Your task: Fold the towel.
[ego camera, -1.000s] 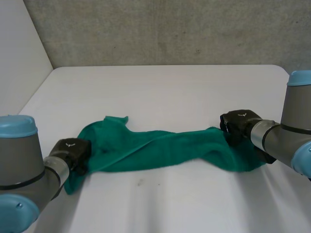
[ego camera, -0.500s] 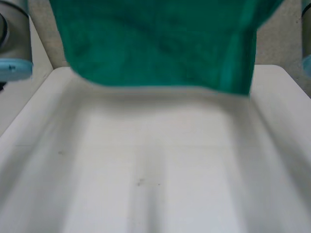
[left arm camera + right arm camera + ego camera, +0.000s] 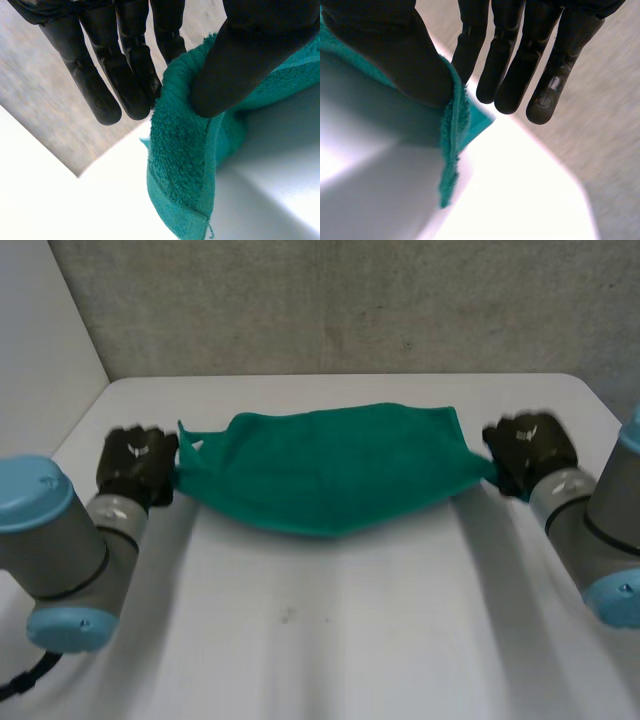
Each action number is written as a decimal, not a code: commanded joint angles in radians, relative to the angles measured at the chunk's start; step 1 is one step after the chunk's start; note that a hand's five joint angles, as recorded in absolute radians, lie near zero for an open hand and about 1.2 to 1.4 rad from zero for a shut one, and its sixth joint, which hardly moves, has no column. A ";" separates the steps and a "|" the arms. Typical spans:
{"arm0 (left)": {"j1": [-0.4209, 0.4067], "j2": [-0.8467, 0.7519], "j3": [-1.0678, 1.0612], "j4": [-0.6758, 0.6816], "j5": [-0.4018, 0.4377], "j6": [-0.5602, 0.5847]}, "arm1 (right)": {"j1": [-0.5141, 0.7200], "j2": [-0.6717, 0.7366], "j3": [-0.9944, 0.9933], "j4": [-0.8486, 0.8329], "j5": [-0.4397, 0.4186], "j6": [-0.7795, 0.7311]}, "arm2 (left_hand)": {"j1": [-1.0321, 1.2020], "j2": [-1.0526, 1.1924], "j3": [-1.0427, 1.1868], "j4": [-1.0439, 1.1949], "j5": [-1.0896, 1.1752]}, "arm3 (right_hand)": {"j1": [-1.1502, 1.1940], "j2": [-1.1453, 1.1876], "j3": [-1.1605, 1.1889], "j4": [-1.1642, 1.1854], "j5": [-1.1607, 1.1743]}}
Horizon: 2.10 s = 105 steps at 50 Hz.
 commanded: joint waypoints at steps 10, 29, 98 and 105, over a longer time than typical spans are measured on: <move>0.042 0.169 -0.161 -0.515 0.007 0.298 | -0.013 -0.118 0.079 0.577 0.030 -0.423 | 0.243 0.197 0.203 0.202 0.268 | 0.409 0.215 0.210 0.203 0.230; 0.023 0.043 -0.005 -0.235 0.050 0.380 | 0.054 0.077 -0.155 0.259 0.096 -0.382 | 0.243 0.197 0.203 0.202 0.268 | 0.409 0.215 0.210 0.203 0.230; 0.119 -0.376 0.405 -0.064 0.089 0.338 | -0.080 0.283 -0.155 0.088 -0.017 -0.032 | -0.916 -0.963 -0.956 -0.958 -0.891 | -0.047 -0.240 -0.245 -0.252 -0.225; 0.118 -0.358 0.400 -0.066 0.061 0.340 | -0.123 0.292 -0.174 0.070 -0.004 -0.046 | -0.916 -0.963 -0.956 -0.958 -0.891 | 0.409 0.215 0.210 0.203 0.230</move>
